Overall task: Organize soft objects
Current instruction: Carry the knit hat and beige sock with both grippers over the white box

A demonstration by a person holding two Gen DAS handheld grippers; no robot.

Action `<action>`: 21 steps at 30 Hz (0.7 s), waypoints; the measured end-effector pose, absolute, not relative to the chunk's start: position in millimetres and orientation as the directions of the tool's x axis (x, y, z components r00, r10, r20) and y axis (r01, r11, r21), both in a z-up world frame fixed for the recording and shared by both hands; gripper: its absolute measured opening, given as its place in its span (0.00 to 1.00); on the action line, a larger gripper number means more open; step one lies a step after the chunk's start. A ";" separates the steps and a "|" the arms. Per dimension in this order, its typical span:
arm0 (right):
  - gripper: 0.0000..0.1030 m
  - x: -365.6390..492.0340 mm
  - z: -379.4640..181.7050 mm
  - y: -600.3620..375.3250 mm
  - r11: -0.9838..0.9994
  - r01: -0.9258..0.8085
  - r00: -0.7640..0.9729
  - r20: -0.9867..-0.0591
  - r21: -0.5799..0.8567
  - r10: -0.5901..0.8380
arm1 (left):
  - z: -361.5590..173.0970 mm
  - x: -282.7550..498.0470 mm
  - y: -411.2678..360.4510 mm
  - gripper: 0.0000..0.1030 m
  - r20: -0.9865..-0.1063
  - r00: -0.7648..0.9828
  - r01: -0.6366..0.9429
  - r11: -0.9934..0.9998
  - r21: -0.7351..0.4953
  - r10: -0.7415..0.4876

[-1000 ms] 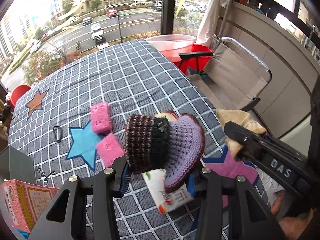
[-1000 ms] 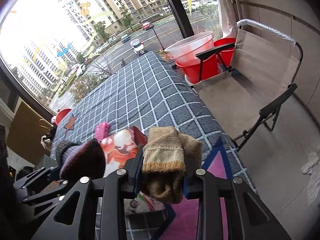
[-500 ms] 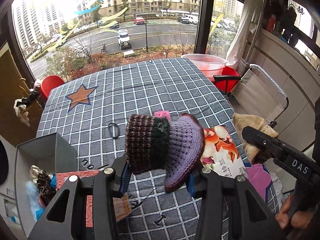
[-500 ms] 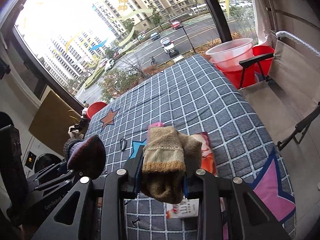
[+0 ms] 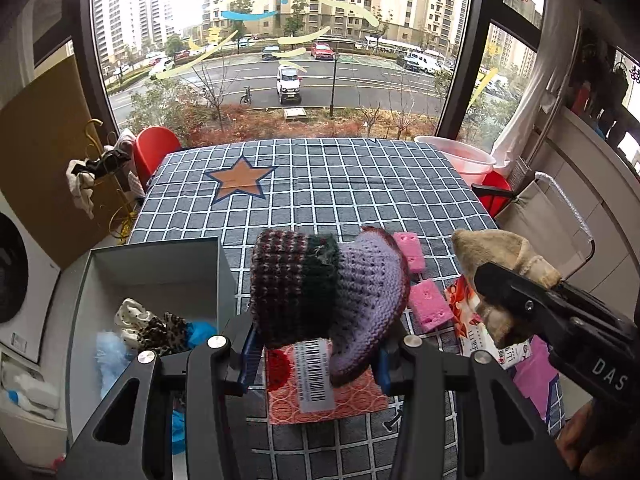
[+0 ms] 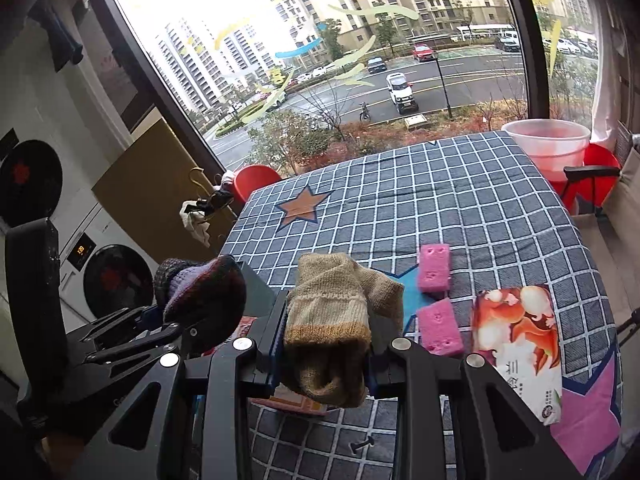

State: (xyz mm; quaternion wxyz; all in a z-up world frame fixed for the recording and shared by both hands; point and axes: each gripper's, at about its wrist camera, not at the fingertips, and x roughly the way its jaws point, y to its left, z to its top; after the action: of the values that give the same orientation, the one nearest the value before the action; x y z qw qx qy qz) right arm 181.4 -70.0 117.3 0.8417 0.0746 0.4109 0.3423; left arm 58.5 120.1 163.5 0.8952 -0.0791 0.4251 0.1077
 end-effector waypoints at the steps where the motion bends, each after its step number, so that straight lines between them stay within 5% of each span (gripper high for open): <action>1: 0.31 179.0 118.9 -64.3 0.751 -0.525 0.424 -0.642 0.401 0.639 | 163.5 55.5 125.8 0.46 -0.777 0.616 -0.270 0.961 -0.054 0.130; 21: 0.31 104.9 105.9 88.8 0.597 -0.765 0.289 -0.698 0.243 0.655 | 113.6 -31.9 242.6 0.46 -0.831 0.504 -0.484 0.874 -0.046 0.235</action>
State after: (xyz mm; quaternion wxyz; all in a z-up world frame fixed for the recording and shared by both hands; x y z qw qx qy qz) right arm 104.9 88.8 105.9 0.8000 -0.0689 0.3981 0.4436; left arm -31.9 242.6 113.6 0.8562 -0.1375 0.4516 0.2101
